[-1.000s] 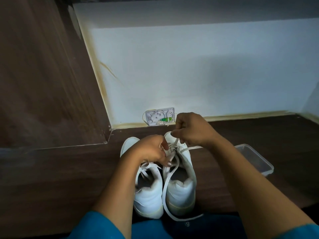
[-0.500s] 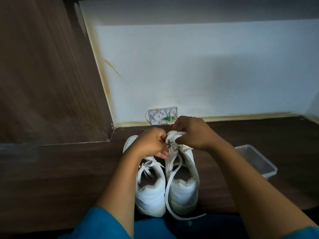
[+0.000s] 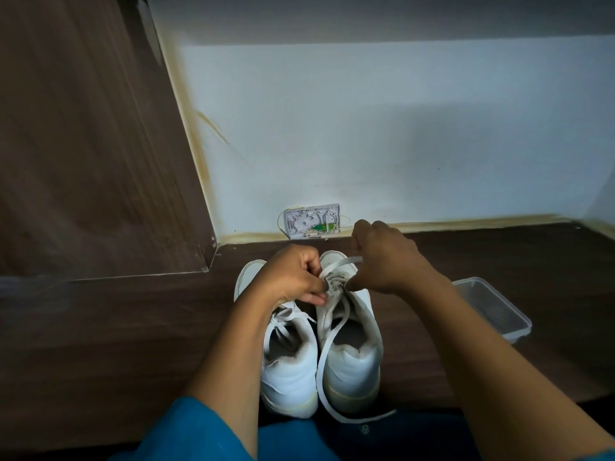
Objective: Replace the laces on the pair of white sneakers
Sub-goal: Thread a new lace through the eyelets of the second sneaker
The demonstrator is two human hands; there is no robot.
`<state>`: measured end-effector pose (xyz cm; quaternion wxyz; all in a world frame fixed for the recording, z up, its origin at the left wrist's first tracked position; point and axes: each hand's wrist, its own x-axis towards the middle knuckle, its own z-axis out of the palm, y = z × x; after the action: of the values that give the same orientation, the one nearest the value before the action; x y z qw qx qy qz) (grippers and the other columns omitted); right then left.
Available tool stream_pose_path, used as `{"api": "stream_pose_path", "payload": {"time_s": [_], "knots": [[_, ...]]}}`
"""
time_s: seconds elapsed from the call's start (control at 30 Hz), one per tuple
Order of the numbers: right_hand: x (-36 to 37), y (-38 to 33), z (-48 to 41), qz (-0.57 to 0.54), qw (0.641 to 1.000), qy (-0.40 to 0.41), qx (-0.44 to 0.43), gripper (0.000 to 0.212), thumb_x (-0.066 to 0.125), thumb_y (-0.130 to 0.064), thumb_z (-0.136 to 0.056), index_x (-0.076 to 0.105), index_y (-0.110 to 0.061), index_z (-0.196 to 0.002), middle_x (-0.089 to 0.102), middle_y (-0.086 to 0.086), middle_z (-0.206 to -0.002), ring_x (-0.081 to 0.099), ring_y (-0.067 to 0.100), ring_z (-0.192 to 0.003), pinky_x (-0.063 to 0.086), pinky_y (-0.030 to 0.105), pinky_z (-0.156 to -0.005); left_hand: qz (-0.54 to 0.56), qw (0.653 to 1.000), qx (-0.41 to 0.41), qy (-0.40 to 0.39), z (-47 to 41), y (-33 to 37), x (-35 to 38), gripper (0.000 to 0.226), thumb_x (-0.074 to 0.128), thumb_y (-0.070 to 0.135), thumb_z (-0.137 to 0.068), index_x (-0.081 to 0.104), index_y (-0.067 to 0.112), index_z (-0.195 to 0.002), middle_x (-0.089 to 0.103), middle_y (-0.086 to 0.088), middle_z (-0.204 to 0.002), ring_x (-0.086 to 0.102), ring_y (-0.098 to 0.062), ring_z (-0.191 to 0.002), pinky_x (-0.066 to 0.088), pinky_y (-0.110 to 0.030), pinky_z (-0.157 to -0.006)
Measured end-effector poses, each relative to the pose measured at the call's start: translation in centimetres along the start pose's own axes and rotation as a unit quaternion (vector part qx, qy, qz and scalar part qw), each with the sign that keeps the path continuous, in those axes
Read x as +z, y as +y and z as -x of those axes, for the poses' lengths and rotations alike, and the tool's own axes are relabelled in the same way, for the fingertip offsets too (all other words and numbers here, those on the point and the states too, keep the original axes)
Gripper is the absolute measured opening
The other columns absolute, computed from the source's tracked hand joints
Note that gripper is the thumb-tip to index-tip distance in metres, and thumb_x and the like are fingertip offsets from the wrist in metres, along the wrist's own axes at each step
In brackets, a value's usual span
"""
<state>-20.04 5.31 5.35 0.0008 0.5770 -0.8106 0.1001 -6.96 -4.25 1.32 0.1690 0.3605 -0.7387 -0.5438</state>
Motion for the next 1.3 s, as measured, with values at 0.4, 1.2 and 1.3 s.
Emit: {"api": "stream_pose_path", "payload": {"time_s": [0.4,1.2,1.3], "knots": [[1.0,-0.6,0.2,-0.040,0.987,-0.153,-0.032,0.030,0.071,-0.028,-0.078,0.074,-0.008,-0.100,0.071,0.011,-0.100,0.065,0.025,-0.093,0.053,0.034,-0.084,-0.135,0.990,0.018,-0.022,0.1,0.1,0.2,0.029,0.068,-0.013,-0.073,0.057,0.013,-0.065,0.059,-0.002,-0.052,0.057,-0.004,-0.040,0.051,-0.018,-0.045],[-6.0,3.6,1.7,-0.627,0.576,-0.323,-0.413,0.012,0.076,-0.022,-0.066,0.077,-0.014,-0.074,0.063,-0.006,-0.062,0.038,0.016,-0.048,0.025,0.025,-0.046,-0.159,0.985,0.032,-0.065,1.1,1.1,0.8,0.032,0.075,-0.007,-0.065,0.065,0.022,-0.075,0.056,-0.006,-0.068,0.055,-0.017,-0.059,0.058,-0.037,-0.063],[-5.5,3.3,1.4,-0.680,0.501,-0.341,-0.413,0.011,0.072,-0.013,-0.070,0.075,-0.004,-0.077,0.065,-0.001,-0.069,0.042,0.018,-0.054,0.034,0.024,-0.052,-0.129,0.989,0.040,-0.053,1.0,1.0,0.7,0.025,0.076,-0.003,-0.070,0.067,0.020,-0.065,0.064,0.000,-0.063,0.059,-0.010,-0.057,0.055,-0.023,-0.056]]}}
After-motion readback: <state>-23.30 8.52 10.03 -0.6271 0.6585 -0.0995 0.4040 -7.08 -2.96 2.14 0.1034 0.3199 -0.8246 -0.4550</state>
